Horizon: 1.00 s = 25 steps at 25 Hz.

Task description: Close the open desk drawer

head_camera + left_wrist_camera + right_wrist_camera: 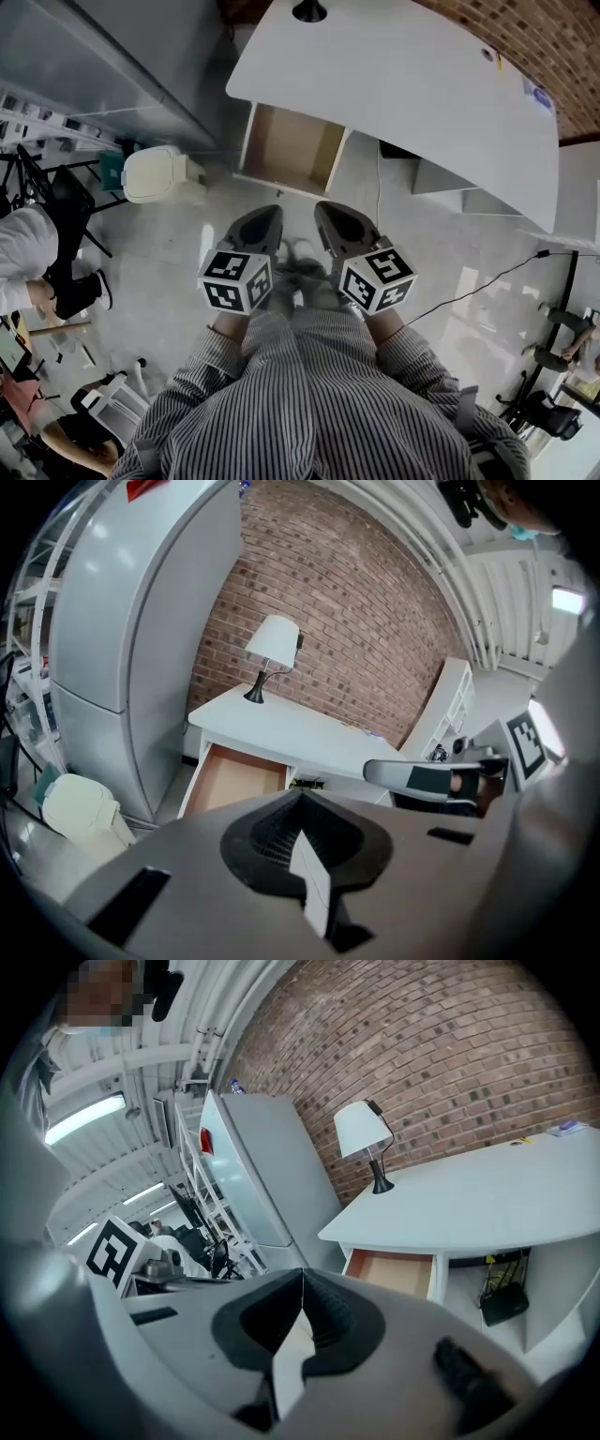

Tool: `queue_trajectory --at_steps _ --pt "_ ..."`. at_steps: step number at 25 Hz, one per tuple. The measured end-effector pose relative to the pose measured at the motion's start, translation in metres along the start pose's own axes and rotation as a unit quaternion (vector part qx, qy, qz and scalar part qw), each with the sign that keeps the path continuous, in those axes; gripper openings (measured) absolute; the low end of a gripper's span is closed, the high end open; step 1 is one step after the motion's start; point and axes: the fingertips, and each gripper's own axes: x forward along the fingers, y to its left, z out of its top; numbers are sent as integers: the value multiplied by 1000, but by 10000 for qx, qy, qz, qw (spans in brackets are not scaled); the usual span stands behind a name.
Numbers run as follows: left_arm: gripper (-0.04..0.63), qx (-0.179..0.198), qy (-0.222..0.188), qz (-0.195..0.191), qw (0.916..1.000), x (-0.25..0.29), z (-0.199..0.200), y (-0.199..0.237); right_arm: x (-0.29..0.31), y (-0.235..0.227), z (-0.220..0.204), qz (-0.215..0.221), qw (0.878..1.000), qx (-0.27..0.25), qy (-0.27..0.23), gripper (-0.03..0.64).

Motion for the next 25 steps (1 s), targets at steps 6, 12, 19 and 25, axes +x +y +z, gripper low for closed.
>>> queue_trajectory --at_steps 6,12,19,25 --pt "11 -127 275 -82 9995 15 -12 26 16 -17 -4 -506 9977 -398 -226 17" --pt "12 -252 470 -155 9985 34 -26 53 45 -30 -19 -723 9968 -286 -187 17" --pt "12 -594 788 -187 9949 54 -59 87 80 -43 -45 -880 9960 -127 -68 17" --pt "12 -686 1020 -147 9923 67 -85 108 99 -47 -78 -906 9957 -40 177 17"
